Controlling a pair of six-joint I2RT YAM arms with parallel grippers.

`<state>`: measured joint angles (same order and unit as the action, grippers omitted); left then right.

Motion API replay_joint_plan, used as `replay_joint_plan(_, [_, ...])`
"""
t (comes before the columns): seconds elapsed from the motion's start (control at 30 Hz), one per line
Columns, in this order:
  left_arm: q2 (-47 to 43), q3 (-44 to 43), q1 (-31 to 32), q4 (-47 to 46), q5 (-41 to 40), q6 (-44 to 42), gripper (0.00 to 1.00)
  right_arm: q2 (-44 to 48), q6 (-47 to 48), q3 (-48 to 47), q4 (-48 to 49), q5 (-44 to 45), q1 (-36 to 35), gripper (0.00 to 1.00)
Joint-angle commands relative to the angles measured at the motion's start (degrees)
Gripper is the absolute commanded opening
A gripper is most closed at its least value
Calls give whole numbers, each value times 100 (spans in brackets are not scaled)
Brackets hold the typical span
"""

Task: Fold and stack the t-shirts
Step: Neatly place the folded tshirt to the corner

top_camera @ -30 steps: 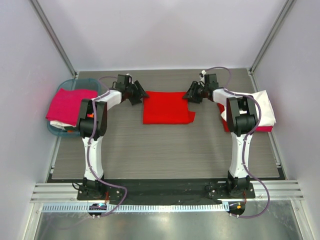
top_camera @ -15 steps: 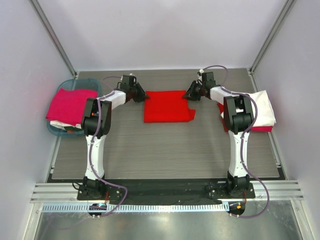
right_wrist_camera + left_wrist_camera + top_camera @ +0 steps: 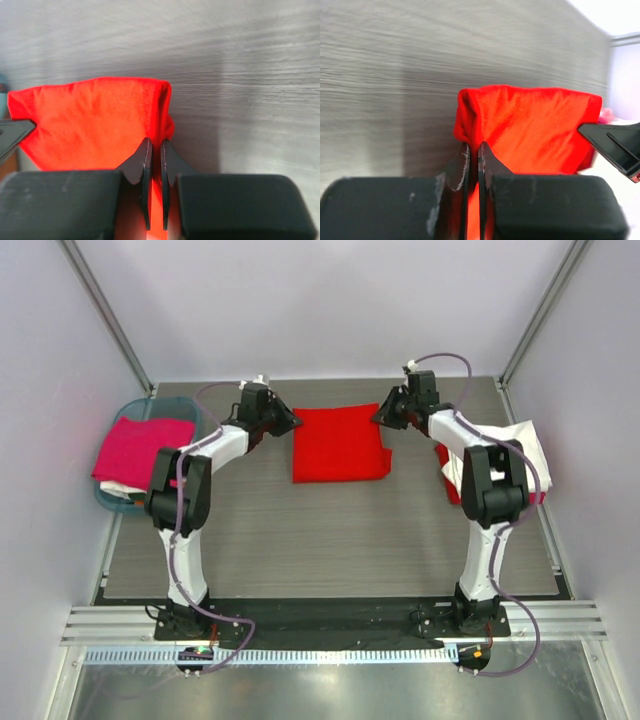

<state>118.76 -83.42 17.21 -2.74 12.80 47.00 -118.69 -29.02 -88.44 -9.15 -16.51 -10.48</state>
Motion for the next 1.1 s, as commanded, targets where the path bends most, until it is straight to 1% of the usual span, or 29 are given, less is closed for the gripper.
replay_joint_plan(0.0, [-915,211,203,-613,-224,19,0,1205,10,282,291,219,203,1])
replay_joint_plan(0.03, [-1160,255,404,-648,-312,28,0,1356,-68,380,273,210,283,1])
replay_joint_plan(0.1, [-1363,300,677,-719,-646,37,0,1743,-411,730,229,157,493,1])
replay_joint_plan(0.13, [-1434,291,948,-736,-751,54,0,2127,-508,845,220,131,747,1])
replay_joint_plan(0.2, [-1601,151,1230,-745,-1015,81,0,2455,-631,1100,81,52,977,1])
replay_joint_plan(0.23, [-1645,98,1493,-737,-1094,98,0,2804,-632,1136,-25,52,1265,1])
replay_joint_plan(0.27, [-1741,-33,1643,-719,-1173,98,0,2956,-597,1163,-156,69,1381,1])
replay_joint_plan(0.3, [-1777,-95,1784,-719,-1418,90,0,3140,-570,1232,-384,87,1530,1])
replay_joint_plan(0.33, [-1812,-157,2116,-719,-1507,55,0,3290,-518,1277,-482,69,1679,1])
replay_joint_plan(0.37, [-1839,-279,2302,-780,-1604,28,0,3578,-517,1321,-587,34,2064,1])
replay_joint_plan(0.4, [-1821,-367,2469,-824,-1744,-7,0,3721,-535,1399,-788,-70,2259,1])
replay_joint_plan(0.43, [-1795,-473,2819,-833,-1798,-59,0,3844,-579,1461,-869,-132,2478,1])
replay_joint_plan(0.47, [-1760,-691,2988,-833,-1868,-121,0,4089,-588,1514,-930,-194,2942,1])
replay_joint_plan(0.5, [-1629,-815,3294,-833,-1938,-165,0,4204,-596,1610,-1088,-203,3147,1])
replay_joint_plan(0.57, [-1462,-1166,3577,-851,-1974,-174,0,4459,-475,1629,-1438,-151,3760,1])
replay_joint_plan(0.6, [-1278,-1272,3822,-868,-1974,-174,0,4530,-404,1602,-1563,-124,3981,1])
replay_joint_plan(0.67, [-1075,-1501,4078,-1026,-2027,-104,0,4644,-280,1585,-1783,25,4325,1])
replay_joint_plan(0.7, [-848,-1554,4297,-1113,-2035,-95,0,4749,-263,1611,-1905,104,4605,1])
replay_joint_plan(0.8, [-460,-1958,4571,-1158,-2176,-113,0,4786,-245,1629,-1985,464,4931,1])
replay_joint_plan(0.87, [-74,-2247,4598,-1211,-2080,-51,0,4707,-236,1567,-2038,788,5047,1])
replay_joint_plan(1.0, [551,-2521,4581,-1588,-2106,11,0,4338,-254,1252,-2056,1009,5275,1])
replay_joint_plan(1.07, [901,-2863,4572,-1615,-2080,-16,0,4144,-245,1119,-2073,1071,5337,1])
